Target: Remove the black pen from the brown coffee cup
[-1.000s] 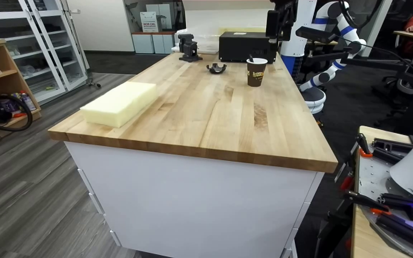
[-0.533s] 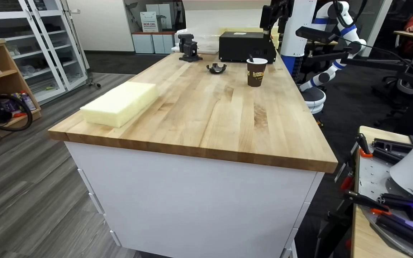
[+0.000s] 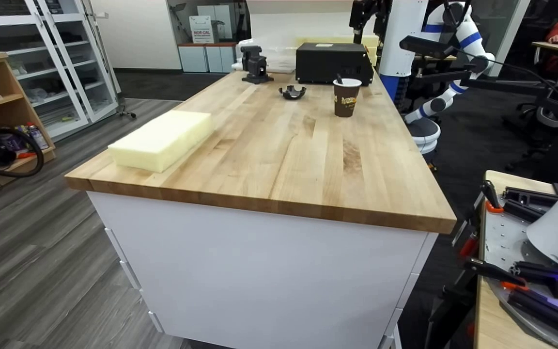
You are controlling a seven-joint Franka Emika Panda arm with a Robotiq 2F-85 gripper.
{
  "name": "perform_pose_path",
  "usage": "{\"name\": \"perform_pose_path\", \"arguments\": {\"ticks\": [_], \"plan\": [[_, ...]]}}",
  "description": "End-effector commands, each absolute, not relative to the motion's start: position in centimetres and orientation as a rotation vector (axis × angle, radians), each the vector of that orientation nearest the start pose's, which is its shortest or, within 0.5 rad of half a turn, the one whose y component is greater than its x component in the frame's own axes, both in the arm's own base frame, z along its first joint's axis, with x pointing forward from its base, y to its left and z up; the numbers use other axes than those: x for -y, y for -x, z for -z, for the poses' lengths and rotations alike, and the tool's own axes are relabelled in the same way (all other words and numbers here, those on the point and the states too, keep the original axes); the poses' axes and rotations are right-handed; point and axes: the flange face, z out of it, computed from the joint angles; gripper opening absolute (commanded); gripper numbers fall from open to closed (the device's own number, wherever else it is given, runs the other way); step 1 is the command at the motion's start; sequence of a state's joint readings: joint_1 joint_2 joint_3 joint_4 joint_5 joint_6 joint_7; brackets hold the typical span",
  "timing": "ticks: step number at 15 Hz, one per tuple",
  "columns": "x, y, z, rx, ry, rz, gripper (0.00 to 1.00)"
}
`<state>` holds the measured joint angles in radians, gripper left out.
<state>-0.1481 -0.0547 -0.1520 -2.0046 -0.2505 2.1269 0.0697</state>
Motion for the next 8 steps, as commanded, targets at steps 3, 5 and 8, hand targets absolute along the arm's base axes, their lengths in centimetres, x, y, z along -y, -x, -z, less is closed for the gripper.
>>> {"name": "perform_pose_path", "arguments": {"ticks": [3,5,8], "plan": [[19.0,-57.5,-50.8,-0.383,3.249,0.362,1.0],[19.0,-59.2,-50.4,-0.394,3.203,0.393,1.0],[19.8,-61.2,-48.5,-0.419,3.169,0.381,1.0]]}}
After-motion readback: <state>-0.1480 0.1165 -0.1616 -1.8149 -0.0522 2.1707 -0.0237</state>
